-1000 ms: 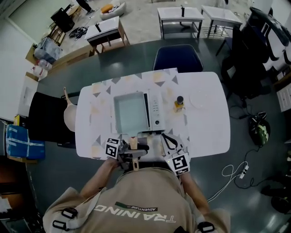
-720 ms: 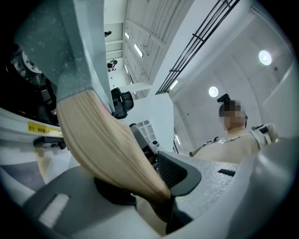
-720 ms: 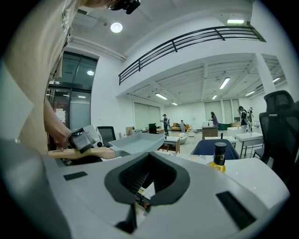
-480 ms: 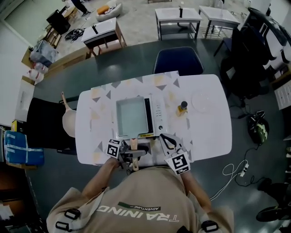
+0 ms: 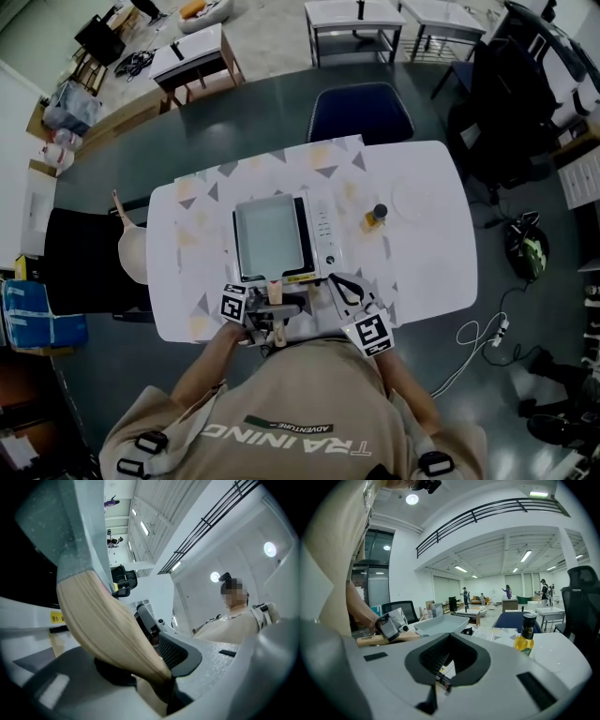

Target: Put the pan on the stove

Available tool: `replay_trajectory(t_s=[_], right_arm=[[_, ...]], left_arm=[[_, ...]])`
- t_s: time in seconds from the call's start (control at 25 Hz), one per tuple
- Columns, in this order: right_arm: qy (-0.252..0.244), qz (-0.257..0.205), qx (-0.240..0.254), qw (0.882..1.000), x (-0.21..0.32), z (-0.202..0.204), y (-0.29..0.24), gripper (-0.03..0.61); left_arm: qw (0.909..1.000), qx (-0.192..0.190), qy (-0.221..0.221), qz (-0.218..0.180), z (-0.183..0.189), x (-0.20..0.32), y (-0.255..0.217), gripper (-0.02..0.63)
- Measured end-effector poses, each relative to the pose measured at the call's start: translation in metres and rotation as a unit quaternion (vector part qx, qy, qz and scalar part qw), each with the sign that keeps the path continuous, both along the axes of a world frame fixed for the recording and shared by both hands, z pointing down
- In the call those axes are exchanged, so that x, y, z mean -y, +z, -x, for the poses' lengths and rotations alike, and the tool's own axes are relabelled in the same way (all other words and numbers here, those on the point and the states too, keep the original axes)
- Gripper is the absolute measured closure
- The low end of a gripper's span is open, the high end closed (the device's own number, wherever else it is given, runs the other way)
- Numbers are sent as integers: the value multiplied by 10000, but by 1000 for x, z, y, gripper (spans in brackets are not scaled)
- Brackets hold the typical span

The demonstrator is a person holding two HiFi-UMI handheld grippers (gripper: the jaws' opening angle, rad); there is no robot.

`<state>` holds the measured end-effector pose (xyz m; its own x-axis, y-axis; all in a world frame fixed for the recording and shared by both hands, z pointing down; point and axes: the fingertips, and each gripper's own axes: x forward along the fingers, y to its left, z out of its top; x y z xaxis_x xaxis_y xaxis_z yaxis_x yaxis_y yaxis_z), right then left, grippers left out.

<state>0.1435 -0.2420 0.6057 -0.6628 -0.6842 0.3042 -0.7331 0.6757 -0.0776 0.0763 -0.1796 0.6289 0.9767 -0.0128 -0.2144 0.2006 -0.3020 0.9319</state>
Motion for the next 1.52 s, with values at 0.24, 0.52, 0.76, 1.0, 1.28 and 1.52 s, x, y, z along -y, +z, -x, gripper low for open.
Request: replay_trajectory(t_s=[0.24, 0.52, 0.76, 1.0, 1.28, 1.52], right_arm=[[82, 19, 61, 9999, 9, 5, -1, 580], [256, 53, 60, 9996, 15, 6, -2, 580], [323, 55, 3, 9995, 12, 8, -7, 580], [363, -48, -91, 9993, 5, 8, -10, 580], [397, -78, -152, 9991, -4, 8, -16, 580], [404, -90, -123, 9991, -11, 8, -18, 580]], left_arm=[[9999, -66, -25, 74, 5, 2, 5, 479], [9999, 69, 87, 105, 4, -1, 18, 482], [9996, 37, 178, 217, 5, -1, 21, 497], [9995, -8, 223, 233, 4, -2, 21, 499], [9993, -41, 286, 225, 5, -2, 20, 500], [9992, -54, 333, 236, 4, -4, 20, 503]])
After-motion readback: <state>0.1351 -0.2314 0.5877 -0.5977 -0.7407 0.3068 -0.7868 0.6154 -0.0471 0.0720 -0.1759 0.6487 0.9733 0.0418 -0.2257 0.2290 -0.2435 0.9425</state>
